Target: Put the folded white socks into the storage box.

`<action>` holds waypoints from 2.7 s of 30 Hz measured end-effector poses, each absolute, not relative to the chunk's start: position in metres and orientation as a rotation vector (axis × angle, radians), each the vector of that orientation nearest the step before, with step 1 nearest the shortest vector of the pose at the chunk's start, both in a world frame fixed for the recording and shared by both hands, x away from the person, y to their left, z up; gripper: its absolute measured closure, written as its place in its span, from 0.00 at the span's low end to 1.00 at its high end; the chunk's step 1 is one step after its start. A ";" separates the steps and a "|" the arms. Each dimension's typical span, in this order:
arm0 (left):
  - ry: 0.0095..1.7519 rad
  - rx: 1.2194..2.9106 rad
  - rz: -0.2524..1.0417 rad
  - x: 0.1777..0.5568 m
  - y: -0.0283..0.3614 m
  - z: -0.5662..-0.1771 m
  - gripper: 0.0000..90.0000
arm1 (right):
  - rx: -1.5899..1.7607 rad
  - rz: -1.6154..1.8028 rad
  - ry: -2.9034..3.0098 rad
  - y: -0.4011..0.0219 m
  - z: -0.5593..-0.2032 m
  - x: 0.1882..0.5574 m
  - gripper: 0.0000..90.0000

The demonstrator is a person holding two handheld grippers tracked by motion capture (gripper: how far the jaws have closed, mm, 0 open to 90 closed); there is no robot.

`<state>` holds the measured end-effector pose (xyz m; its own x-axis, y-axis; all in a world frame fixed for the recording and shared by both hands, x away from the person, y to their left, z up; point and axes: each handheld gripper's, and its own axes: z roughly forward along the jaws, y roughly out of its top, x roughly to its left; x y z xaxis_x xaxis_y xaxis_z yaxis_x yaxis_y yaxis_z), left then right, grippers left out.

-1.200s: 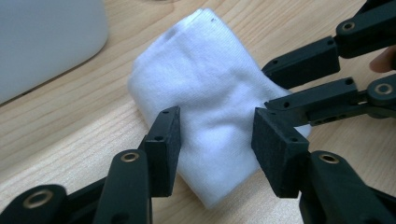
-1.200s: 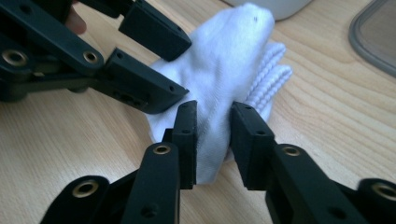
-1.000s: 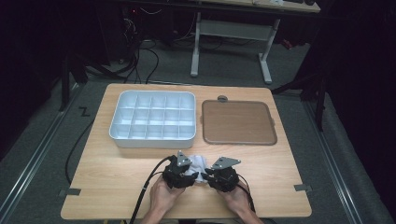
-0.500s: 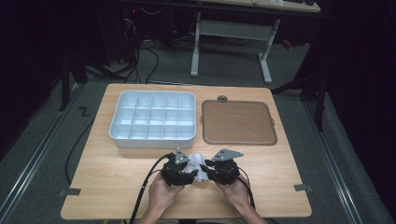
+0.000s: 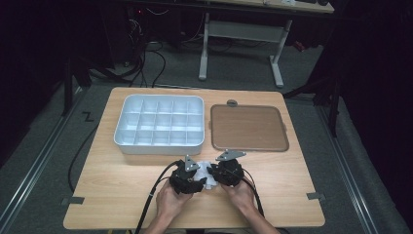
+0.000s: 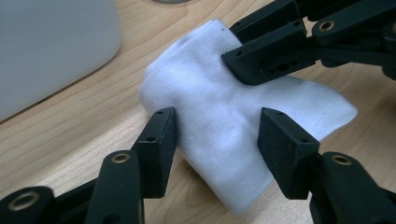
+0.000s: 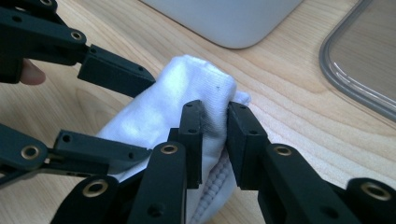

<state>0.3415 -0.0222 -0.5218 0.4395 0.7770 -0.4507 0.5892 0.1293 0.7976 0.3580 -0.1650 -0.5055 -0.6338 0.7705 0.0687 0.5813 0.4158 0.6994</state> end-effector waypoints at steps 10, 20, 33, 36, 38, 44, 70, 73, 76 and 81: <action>1.244 1.572 0.191 0.343 -0.022 -0.525 0.53 | 1.185 1.071 2.399 -0.168 -0.514 0.357 0.85; 1.267 1.496 0.150 0.345 -0.013 -0.512 0.45 | 1.227 1.129 2.333 -0.177 -0.503 0.353 0.62; 1.319 1.441 0.141 0.352 -0.002 -0.507 0.38 | 1.307 1.130 2.329 -0.199 -0.508 0.335 0.57; 1.341 1.431 0.126 0.355 -0.002 -0.509 0.36 | 1.323 1.118 2.344 -0.201 -0.513 0.334 0.57; 1.352 1.421 0.119 0.357 -0.003 -0.510 0.35 | 1.329 1.104 2.356 -0.201 -0.517 0.334 0.58; 1.382 1.379 0.087 0.366 -0.003 -0.512 0.32 | 1.305 1.071 2.387 -0.196 -0.525 0.338 0.62; 1.415 1.391 -0.010 0.375 -0.008 -0.526 0.54 | 1.224 1.056 2.389 -0.187 -0.528 0.341 0.64; 1.411 1.386 -0.028 0.375 -0.008 -0.526 0.60 | 1.222 1.058 2.389 -0.188 -0.528 0.341 0.64; 1.400 1.386 -0.034 0.374 -0.008 -0.525 0.67 | 1.223 1.069 2.388 -0.188 -0.528 0.341 0.63; 1.380 1.394 -0.022 0.371 -0.008 -0.523 0.76 | 1.226 1.070 2.384 -0.189 -0.528 0.341 0.61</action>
<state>0.3712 -0.0081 -0.5233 0.3164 0.6802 -0.6612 0.7006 0.3025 0.6463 0.3409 -0.1891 -0.5283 -0.6125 0.7839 0.1016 0.5967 0.3742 0.7098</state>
